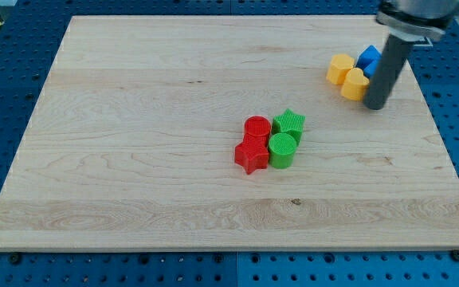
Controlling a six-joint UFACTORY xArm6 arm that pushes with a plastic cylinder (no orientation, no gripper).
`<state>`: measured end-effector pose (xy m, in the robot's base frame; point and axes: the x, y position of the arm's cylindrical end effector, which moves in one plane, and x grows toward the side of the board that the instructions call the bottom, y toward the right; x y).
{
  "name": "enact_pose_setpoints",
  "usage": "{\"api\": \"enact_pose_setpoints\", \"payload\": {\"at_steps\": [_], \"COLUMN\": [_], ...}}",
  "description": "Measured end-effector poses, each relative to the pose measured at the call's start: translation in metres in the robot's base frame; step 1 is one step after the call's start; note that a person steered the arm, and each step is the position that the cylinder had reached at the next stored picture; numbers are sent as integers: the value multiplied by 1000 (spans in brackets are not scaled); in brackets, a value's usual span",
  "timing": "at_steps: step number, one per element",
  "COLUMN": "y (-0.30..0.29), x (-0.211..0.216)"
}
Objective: Push yellow heart towards the center
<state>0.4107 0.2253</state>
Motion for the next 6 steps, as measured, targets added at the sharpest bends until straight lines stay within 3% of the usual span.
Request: {"api": "enact_pose_setpoints", "payload": {"at_steps": [4,6], "y": [4,-38], "x": [-16,-20]}}
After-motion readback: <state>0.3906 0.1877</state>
